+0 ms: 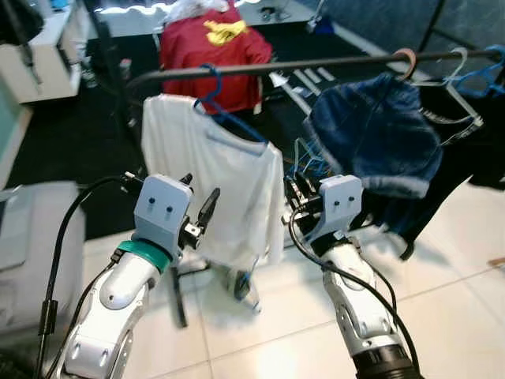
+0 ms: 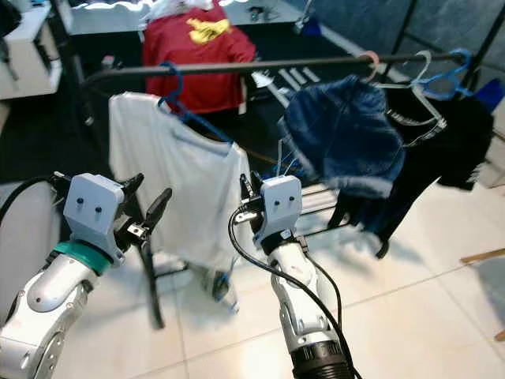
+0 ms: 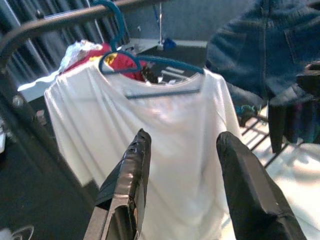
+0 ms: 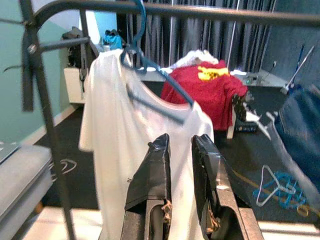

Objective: Hang hanger

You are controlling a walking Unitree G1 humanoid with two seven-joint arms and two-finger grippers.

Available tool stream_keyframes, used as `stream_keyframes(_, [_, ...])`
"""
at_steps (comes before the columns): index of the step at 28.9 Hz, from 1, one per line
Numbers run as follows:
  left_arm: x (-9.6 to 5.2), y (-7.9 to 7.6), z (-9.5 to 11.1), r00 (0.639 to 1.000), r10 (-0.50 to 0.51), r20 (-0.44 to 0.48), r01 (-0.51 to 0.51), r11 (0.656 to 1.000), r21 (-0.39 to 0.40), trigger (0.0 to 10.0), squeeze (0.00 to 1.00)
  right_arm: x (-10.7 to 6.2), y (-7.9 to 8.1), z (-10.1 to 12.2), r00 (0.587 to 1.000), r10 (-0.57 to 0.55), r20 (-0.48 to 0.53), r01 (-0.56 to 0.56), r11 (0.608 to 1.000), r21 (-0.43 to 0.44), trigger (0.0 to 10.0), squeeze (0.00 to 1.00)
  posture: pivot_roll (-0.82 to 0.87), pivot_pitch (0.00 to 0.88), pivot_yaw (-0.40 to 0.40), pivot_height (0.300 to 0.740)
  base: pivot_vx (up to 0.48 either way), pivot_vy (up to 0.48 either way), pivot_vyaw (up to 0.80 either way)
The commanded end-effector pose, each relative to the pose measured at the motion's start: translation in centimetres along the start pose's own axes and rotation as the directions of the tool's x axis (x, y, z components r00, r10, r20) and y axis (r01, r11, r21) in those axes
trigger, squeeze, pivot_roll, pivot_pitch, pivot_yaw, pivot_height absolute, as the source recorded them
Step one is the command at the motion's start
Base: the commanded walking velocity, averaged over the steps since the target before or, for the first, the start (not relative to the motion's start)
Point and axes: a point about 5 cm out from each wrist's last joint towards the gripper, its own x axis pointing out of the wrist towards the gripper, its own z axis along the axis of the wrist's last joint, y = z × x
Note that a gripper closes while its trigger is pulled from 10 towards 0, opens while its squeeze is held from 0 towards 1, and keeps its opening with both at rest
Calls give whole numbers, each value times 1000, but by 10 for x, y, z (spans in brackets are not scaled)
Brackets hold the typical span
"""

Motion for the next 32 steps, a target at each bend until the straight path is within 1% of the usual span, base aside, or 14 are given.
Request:
stream_keyframes(1, [-1,-4,0,1000,-11,7,11,1000,4,10000,0,-4,-4,-6,999,-16,-29,16,1000,2,10000,0,-23,85,54,740,-390,0,0])
stream_keyframes(20, [0,-4,-3,1000,-7,13,7,1000,9,10000,0,-4,-5,-9,999,-15,-38,15,1000,3,10000,0,-22,85,52,740,-383,0,0])
stream_keyframes(24, [0,-5,-4,1000,-16,2,16,1000,8,10000,0,-4,-5,-9,999,-15,-39,15,1000,2,10000,0,-21,83,51,740,0,0,0])
stream_keyframes(26, [0,-8,-5,1000,-28,-6,28,1000,-12,10000,0,-3,-6,-10,999,-18,-42,18,1000,-3,10000,0,-24,77,50,740,0,0,0])
stream_keyframes(32, [2,-9,-5,1000,-21,-12,20,999,-48,10000,0,-3,-8,-10,999,-22,-45,22,1000,-8,10000,0,-25,72,49,740,0,0,0])
